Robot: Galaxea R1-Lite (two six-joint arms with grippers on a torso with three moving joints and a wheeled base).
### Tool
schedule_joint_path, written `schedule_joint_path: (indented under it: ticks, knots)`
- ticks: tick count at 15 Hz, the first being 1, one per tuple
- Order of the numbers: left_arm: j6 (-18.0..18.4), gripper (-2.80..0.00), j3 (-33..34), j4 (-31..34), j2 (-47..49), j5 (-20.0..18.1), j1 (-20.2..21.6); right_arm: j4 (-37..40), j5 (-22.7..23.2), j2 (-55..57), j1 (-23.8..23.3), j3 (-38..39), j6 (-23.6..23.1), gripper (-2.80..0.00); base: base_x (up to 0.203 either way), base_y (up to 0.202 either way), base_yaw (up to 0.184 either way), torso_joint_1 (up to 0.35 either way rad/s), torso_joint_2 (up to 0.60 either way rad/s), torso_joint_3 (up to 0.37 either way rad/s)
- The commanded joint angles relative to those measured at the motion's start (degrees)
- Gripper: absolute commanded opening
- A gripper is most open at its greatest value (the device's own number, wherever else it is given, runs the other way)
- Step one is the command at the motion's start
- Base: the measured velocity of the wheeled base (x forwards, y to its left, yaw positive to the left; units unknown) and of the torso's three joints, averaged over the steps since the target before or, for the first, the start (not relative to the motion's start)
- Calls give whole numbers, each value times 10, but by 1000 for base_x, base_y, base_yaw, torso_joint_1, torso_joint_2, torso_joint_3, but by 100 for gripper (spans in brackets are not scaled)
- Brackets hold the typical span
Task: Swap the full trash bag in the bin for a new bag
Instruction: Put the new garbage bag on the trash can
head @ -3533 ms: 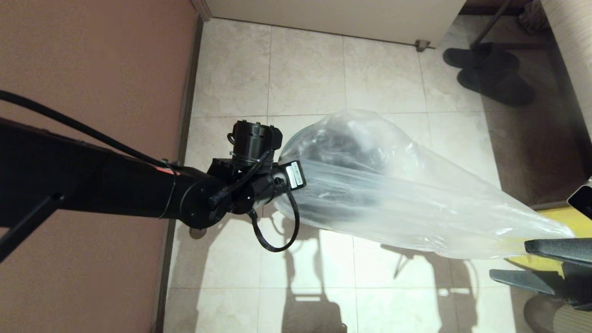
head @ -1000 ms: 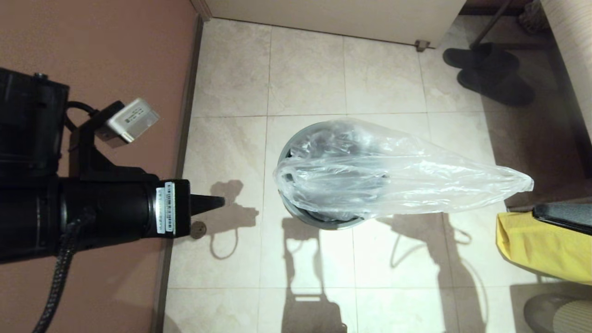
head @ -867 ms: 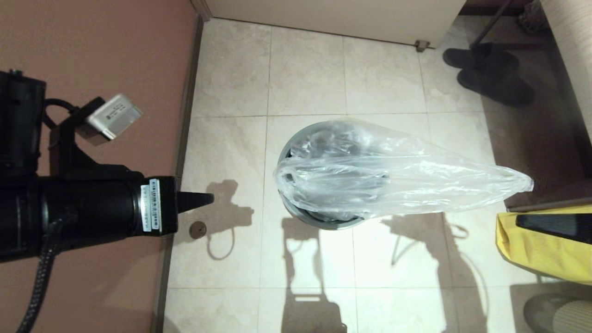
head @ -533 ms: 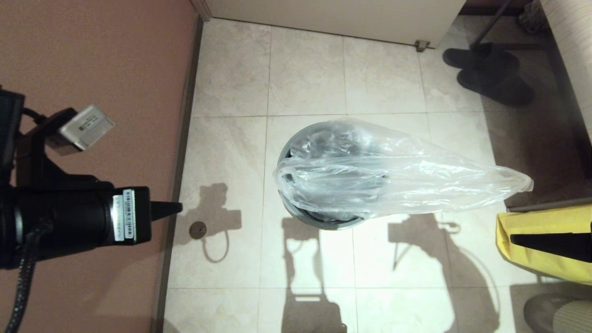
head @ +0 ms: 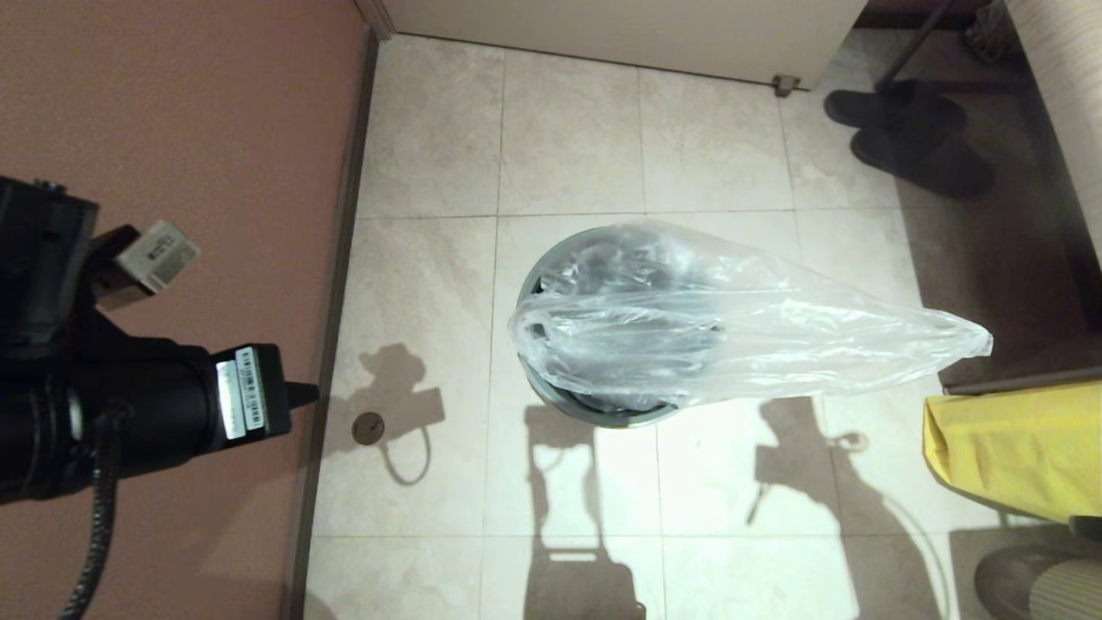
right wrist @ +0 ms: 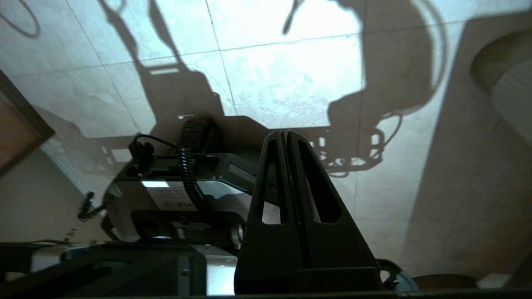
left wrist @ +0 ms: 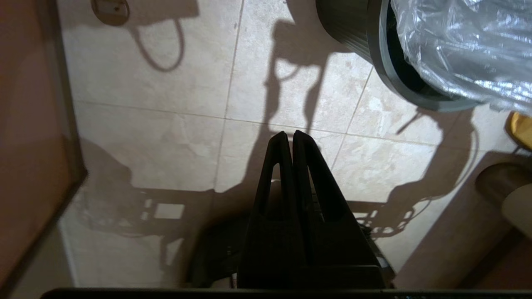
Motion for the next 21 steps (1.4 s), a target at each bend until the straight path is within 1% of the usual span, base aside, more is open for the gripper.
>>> schedule_joint_path:
  ticks: [1,2,3,4,5,7,8,9,10,12,14,17,19,21]
  knots:
    - [-25,-280,-4,-3,46,-1,0,-18,15,22,1,0,70,-280,0,0,0,0,0,0]
    - [-42,-280,-7,-14,67,-5,0,-44,47,28,1,1,115,-280,0,0,0,0,0,0]
    - [-51,-280,-8,-30,86,-12,0,-61,76,39,1,2,139,-280,0,0,0,0,0,0]
    - [-55,-280,-9,-53,104,-25,0,-66,87,50,2,0,148,-280,0,0,0,0,0,0]
    - [-56,-280,-10,-73,116,-45,0,-72,89,62,2,-4,161,-280,0,0,0,0,0,0]
    - [-58,-280,-26,-83,145,-60,5,-103,90,97,3,-8,176,-280,0,0,0,0,0,0]
    - [-59,-280,-40,-89,171,-63,15,-126,92,121,11,-8,185,-280,0,0,0,0,0,0]
    - [-68,-280,-58,-101,191,-65,21,-140,94,133,35,-9,207,-280,0,0,0,0,0,0]
    - [-79,-280,-73,-110,205,-70,23,-157,98,149,47,-10,222,-280,0,0,0,0,0,0]
    - [-86,-280,-95,-114,219,-98,23,-192,103,177,61,-21,222,-280,0,0,0,0,0,0]
    - [-88,-280,-102,-115,235,-101,22,-194,100,195,74,-35,212,-280,0,0,0,0,0,0]
    - [-101,-280,-125,-113,248,-106,19,-170,101,197,75,-78,204,-280,0,0,0,0,0,0]
    - [-103,-280,-131,-113,243,-109,-10,-157,99,219,75,-118,179,-280,0,0,0,0,0,0]
    - [-102,-280,-134,-111,246,-108,-34,-132,88,243,76,-137,160,-280,0,0,0,0,0,0]
